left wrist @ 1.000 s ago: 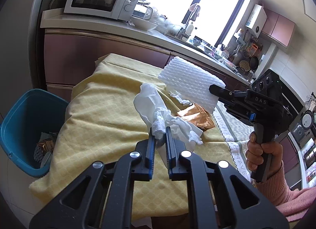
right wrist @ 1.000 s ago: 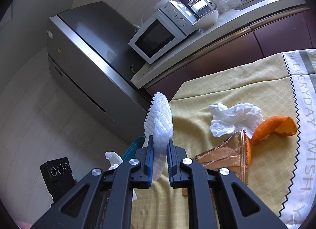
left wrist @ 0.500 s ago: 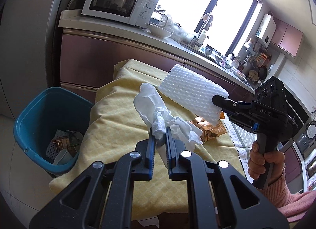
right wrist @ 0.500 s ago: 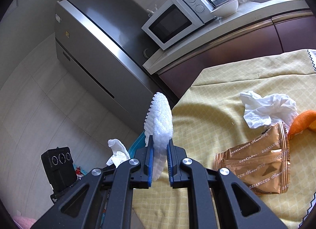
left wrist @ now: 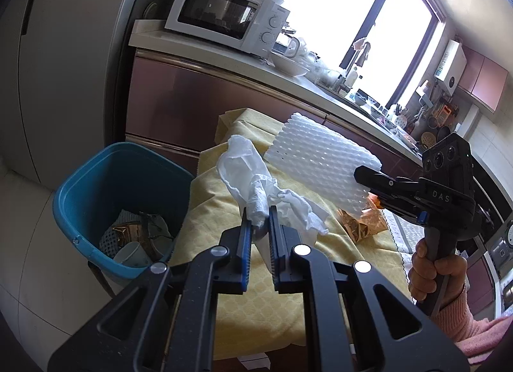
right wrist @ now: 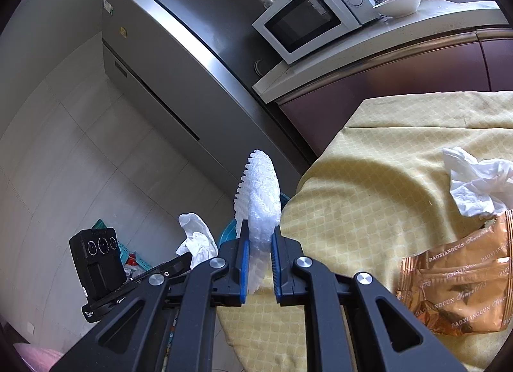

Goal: Collect trash
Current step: 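Lift the tissue and foam net and carry both over the teal bin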

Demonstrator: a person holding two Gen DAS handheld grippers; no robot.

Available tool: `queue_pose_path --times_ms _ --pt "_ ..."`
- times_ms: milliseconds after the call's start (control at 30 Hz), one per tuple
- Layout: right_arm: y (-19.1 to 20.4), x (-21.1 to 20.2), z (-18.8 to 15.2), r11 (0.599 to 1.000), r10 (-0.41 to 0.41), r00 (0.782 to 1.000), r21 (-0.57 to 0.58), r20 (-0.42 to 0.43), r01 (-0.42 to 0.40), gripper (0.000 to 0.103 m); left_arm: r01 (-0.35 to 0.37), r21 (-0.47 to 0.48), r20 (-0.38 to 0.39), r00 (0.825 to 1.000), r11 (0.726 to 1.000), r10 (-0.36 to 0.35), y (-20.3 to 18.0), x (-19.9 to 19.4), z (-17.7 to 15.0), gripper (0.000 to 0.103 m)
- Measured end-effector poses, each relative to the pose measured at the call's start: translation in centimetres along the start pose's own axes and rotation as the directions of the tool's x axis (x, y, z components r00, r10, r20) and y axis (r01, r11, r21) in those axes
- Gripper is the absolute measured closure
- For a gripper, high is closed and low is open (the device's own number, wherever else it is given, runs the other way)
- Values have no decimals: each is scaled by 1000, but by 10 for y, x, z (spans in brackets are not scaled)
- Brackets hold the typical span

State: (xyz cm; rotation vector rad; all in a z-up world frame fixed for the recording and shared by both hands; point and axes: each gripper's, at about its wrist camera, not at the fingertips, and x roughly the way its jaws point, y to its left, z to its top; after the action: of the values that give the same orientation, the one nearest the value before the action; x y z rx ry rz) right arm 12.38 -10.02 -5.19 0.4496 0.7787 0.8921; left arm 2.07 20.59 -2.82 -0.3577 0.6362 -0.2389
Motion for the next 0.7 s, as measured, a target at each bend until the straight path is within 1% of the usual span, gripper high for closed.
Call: queue_pose_path --times_ms 233,533,700 --pt "12 18 5 999 24 999 -26 -32 -25 92 -44 -30 23 999 999 45 19 -12 6 93" --pt "25 41 11 997 39 996 -63 -78 -44 92 -108 -71 51 992 992 112 47 -21 13 93" --pt "33 58 13 995 40 993 -81 -107 -49 92 -146 -95 45 988 985 150 63 -19 17 93"
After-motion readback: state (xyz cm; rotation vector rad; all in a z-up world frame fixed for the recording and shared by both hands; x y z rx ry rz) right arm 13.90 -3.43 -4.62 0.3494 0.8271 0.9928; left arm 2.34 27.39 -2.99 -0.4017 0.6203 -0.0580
